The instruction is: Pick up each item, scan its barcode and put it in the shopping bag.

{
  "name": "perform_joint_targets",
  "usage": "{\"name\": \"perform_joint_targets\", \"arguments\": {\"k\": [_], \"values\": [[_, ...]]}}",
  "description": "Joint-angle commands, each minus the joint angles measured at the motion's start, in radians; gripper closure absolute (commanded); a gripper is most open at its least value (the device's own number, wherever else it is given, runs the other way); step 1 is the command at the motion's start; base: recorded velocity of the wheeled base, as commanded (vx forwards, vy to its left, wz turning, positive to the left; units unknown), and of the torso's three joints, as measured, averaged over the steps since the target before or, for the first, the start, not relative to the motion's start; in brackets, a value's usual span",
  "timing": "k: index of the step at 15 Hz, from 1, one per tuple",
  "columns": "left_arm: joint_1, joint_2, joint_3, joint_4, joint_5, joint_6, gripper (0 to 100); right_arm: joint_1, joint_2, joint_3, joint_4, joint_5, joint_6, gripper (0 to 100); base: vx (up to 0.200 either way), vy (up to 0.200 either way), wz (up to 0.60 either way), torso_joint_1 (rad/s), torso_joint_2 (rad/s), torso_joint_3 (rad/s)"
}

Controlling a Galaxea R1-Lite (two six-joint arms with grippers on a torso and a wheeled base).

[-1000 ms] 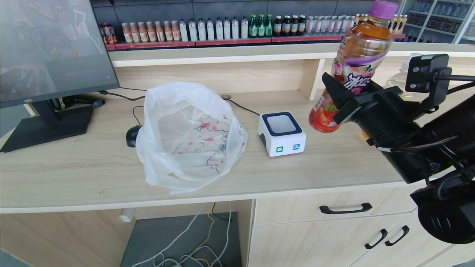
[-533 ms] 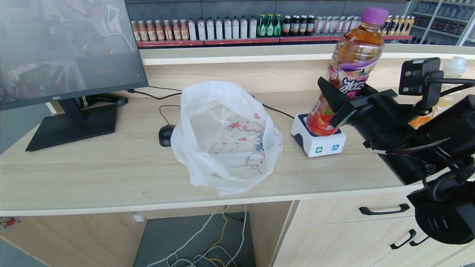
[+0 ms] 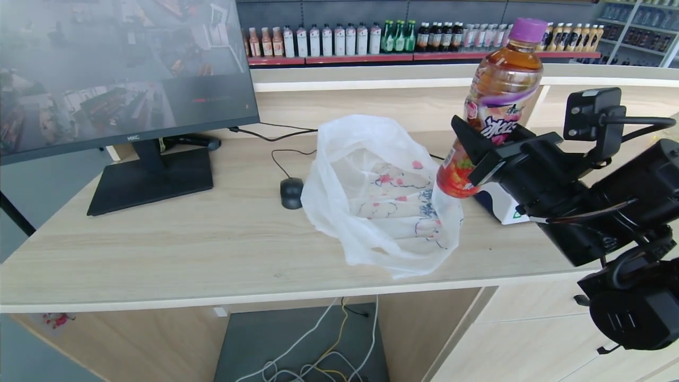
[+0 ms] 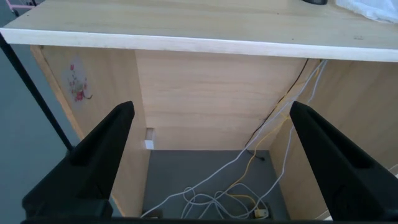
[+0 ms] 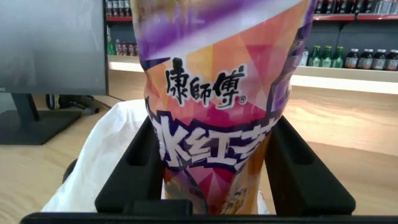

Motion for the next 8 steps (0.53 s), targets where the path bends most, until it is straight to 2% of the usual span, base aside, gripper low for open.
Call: {"name": "perform_joint_targets", "arguments": {"k": [1, 8], "values": [[0.001, 0.000, 0.000, -0.001, 0.001, 0.003, 0, 0.001, 0.003, -0.001, -0.001, 0.001, 0.000, 100, 0.000, 0.000, 0.00, 0.000, 0.00, 0.000], [0.001, 0.000, 0.000, -0.001, 0.001, 0.003, 0, 0.015, 0.011, -0.001, -0.001, 0.004, 0.000, 100, 0.000, 0.000, 0.00, 0.000, 0.00, 0.000]]}}
